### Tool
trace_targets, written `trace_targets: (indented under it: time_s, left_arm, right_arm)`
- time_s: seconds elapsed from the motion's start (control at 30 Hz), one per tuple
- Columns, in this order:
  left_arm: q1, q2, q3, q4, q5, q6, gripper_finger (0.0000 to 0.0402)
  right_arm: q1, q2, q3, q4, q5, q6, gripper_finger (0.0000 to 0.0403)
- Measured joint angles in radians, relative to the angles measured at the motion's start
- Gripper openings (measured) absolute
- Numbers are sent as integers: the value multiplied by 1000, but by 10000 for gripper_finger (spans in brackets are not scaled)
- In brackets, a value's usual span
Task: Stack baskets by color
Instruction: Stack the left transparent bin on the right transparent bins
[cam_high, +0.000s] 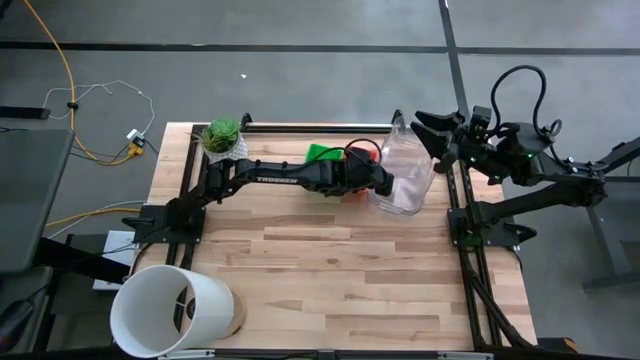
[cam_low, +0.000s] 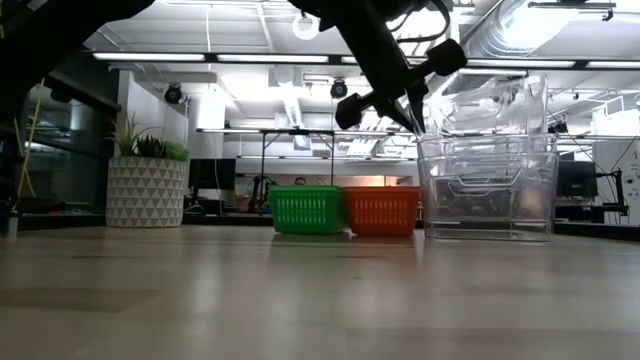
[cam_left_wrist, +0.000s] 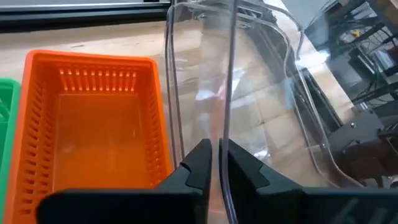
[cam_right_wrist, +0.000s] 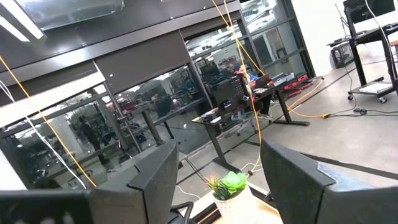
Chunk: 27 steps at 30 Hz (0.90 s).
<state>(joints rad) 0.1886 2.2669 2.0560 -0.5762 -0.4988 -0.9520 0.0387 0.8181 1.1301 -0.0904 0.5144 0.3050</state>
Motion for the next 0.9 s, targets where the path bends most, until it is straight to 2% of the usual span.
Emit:
trace_targets:
  time_s: [0.2,0.53,0.8,0.9]
  left_arm:
    - [8,0,0,0,5,13,71]
    - [39,-39,-2,11,78,59,143]
    - [96,-203,-2,89,73,353,158]
    - [118,-283,-1,96,160,503,159]
  right_arm:
    - [0,0,0,-4,0,0,213]
    - [0,0,0,-4,1,0,213]
    - [0,0,0,-13,90,0,213]
    - [0,0,0,-40,107,0,213]
